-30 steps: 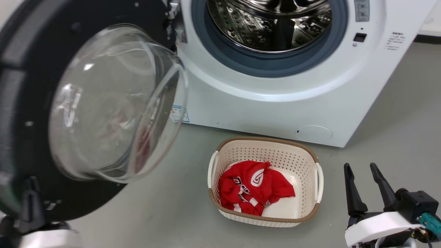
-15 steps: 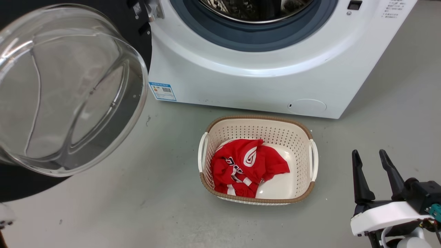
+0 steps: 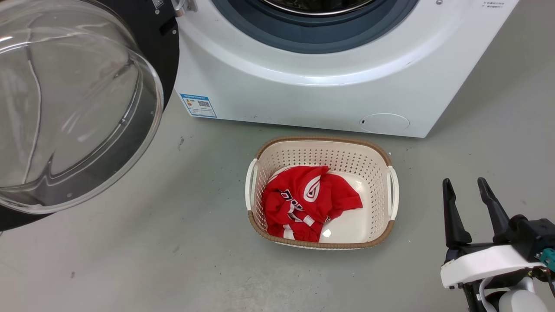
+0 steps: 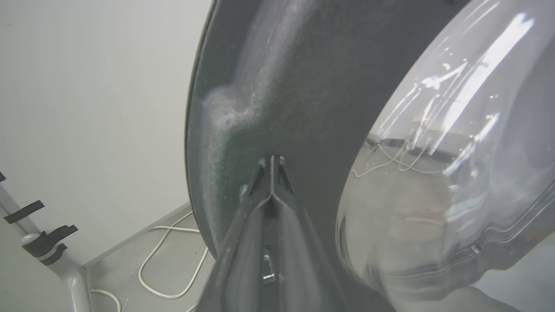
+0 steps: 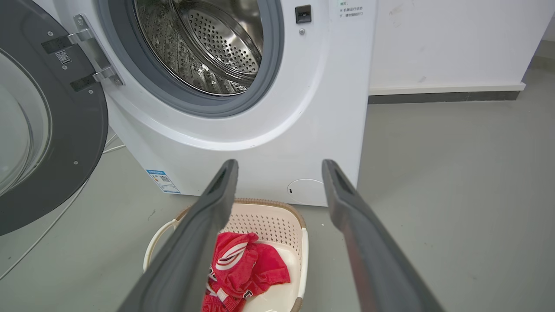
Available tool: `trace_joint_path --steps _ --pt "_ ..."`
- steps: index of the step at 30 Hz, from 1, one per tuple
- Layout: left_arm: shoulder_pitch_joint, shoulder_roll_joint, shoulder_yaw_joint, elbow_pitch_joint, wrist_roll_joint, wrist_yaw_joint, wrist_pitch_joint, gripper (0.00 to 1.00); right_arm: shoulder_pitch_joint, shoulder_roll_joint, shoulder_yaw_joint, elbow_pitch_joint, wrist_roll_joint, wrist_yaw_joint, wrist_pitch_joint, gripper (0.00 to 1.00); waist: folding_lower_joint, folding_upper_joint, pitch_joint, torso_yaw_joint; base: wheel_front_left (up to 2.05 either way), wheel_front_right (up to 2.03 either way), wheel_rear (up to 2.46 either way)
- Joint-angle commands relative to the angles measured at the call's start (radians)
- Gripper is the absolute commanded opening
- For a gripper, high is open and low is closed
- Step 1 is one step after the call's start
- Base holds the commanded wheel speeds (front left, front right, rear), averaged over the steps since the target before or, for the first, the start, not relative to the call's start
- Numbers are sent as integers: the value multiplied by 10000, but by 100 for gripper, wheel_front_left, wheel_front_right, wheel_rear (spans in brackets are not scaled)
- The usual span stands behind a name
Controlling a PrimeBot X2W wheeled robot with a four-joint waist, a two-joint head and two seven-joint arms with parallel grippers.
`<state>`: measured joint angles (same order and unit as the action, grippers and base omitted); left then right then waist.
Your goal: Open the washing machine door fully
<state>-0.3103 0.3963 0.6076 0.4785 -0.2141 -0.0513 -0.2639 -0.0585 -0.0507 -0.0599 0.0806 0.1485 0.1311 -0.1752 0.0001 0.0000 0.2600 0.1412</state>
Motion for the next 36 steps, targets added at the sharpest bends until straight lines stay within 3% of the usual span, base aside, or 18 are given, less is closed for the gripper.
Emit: trace_joint_path --steps 1,6,12,19,26,28,29,30,36 --pt "-215 192 160 223 81 -56 -8 0 -133 14 10 -9 -59 -6 -32 100 -1 0 -26 -47 0 0 0" --pt "-138 287 431 456 184 -250 -14 0 -84 14 51 135 54 -5 -114 100 -1 0 -258 -154 0 0 0" --pt "791 -413 905 -302 522 -447 -16 0 210 15 129 445 303 -6 -249 100 -1 0 -904 -268 0 0 0" --pt "2250 -1694 1186 -1864 862 -663 -16 0 458 14 334 649 412 -6 -287 100 -1 0 -1575 -466 0 0 0" --pt "3576 -3253 511 -3864 1170 -730 -16 0 666 14 480 711 419 -6 -263 100 -1 0 -1995 -623 0 0 0" --pt "3876 -3407 92 -4284 1135 -639 -16 48 701 14 505 689 399 -6 -233 100 -1 0 -2098 -654 0 0 0" --pt "4021 -3443 -156 -4431 1086 -577 -16 95 739 14 518 668 375 -6 -225 100 -1 0 -2137 -667 0 0 0" --pt "4162 -3455 -489 -4503 880 -413 -14 100 770 14 531 645 355 -5 -212 100 -1 0 -2190 -680 0 0 0" --pt "4874 -3456 -2493 -5287 348 424 -14 100 864 14 600 431 263 -5 -113 100 -1 0 -2412 -809 0 0 0"
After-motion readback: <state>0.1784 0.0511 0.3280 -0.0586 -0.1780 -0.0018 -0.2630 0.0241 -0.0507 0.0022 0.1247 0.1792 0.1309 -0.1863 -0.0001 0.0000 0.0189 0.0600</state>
